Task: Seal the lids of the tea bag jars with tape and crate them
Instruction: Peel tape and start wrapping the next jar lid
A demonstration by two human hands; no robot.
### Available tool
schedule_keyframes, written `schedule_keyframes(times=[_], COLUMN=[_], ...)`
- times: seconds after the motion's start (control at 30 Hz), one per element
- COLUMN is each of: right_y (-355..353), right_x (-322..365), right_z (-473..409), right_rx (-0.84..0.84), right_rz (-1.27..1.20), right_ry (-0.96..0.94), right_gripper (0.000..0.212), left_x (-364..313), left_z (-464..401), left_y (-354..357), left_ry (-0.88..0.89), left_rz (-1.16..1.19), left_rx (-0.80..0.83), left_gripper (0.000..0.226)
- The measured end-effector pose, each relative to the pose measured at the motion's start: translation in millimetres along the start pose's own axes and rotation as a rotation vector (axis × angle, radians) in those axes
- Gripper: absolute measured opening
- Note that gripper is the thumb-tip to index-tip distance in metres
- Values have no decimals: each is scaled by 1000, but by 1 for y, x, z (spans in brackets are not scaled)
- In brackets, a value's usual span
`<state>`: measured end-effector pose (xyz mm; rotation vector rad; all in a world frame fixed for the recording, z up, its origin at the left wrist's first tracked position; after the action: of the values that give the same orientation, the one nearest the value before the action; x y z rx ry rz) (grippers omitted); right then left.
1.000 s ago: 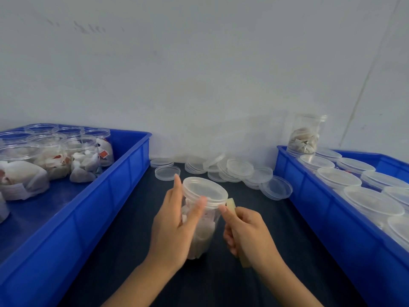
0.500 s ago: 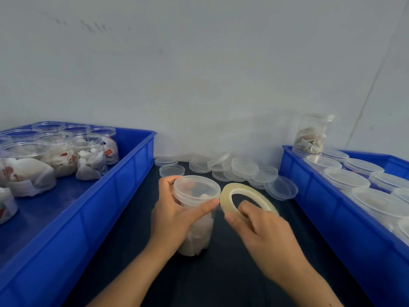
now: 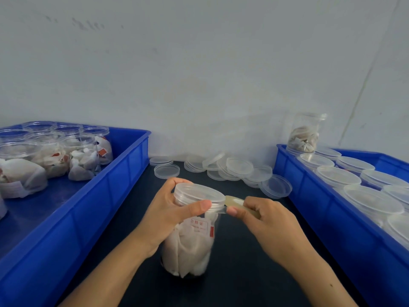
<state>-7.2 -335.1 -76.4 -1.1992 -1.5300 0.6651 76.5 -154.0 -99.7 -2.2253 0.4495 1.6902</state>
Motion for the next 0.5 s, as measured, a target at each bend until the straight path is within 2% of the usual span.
schedule_keyframes(times=[0.1,0.33,0.43,0.5], right_y=[2,12,13,15], right_x=[1,3,2,3], right_z=[-2,-3,0,2], right_rx=[-10,56,69,69], right_rz=[-21,-74,-63,-70], right_ry=[-8,17,37,59], right_gripper=[78,81,81,78], left_x=[0,9,10,8], left_z=[0,2,4,4], left_y=[2,8,9,9], left_ry=[-9,-64,-86,-88], left_rz=[58,93,66,12], left_rx=[23,116,136,87], left_gripper=[109,102,80,70])
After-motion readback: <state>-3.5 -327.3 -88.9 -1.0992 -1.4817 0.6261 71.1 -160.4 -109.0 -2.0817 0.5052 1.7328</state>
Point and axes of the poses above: each hand's wrist, its own z-axis away from the middle knuckle, its own y-axis out of the palm, x = y × z, the point moved 5 cm from there along -z, towards the middle knuckle
